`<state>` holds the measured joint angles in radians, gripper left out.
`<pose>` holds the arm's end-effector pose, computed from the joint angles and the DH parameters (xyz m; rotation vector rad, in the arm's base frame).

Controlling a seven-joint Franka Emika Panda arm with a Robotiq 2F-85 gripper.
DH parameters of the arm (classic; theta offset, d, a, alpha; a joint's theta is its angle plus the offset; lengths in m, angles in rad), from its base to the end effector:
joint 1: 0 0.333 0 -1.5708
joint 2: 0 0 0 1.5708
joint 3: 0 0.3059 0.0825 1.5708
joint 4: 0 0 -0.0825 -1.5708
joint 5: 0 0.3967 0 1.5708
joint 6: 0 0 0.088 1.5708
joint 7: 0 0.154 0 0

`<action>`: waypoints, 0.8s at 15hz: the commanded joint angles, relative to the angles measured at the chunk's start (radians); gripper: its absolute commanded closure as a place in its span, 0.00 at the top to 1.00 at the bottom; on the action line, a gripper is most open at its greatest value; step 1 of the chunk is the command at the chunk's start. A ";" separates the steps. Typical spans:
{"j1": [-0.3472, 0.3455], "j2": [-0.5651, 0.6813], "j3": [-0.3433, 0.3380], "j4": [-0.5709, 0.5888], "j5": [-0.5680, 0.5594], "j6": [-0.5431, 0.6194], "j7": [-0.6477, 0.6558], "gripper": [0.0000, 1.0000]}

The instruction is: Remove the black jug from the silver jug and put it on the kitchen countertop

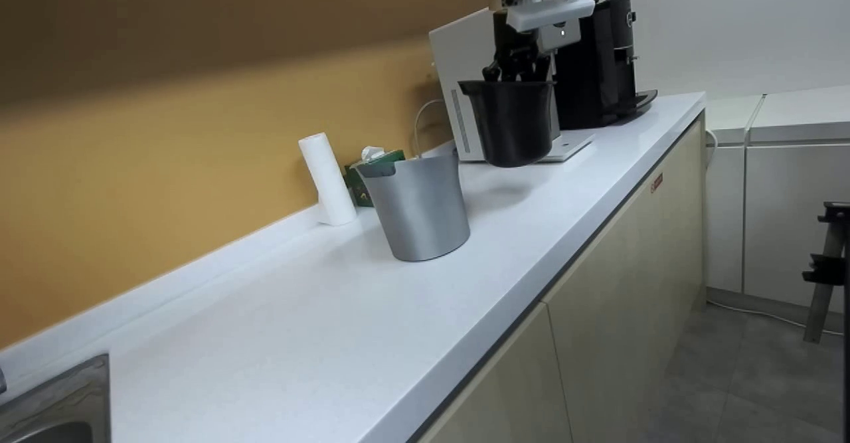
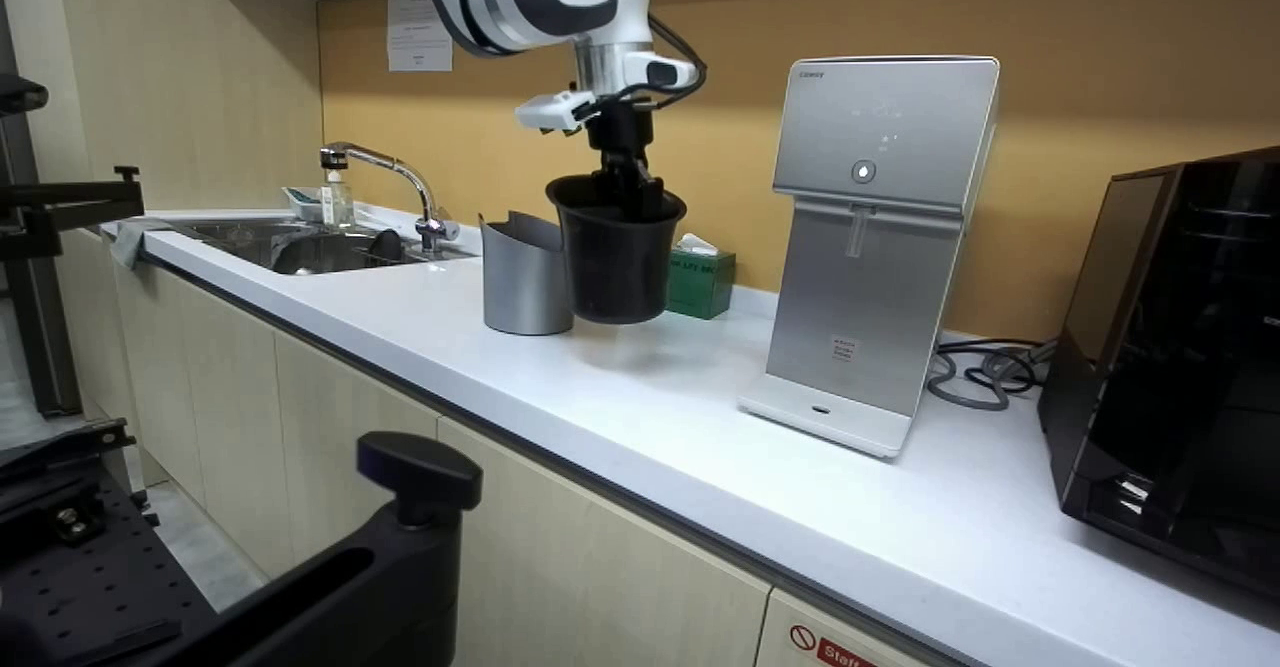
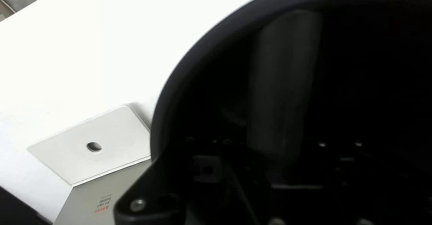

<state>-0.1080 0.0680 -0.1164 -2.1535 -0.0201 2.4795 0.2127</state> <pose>0.5781 -0.1323 0.3318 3.0236 -0.6469 0.4015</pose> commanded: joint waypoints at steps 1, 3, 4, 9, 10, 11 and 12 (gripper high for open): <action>0.001 -0.048 -0.007 -0.065 -0.013 0.000 0.041 0.03; 0.001 -0.043 -0.009 -0.085 -0.014 0.001 0.042 0.03; 0.000 -0.040 -0.009 -0.097 -0.006 0.005 0.037 0.03; -0.001 -0.028 -0.008 -0.145 0.035 0.044 0.022 0.03; -0.001 -0.026 -0.008 -0.152 0.050 0.055 0.020 0.03; -0.001 -0.021 -0.006 -0.158 0.064 0.063 0.015 0.03; 0.000 -0.018 -0.005 -0.164 0.078 0.074 0.012 0.03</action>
<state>-0.1084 0.0686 -0.1251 -2.2876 0.0236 2.5214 0.2160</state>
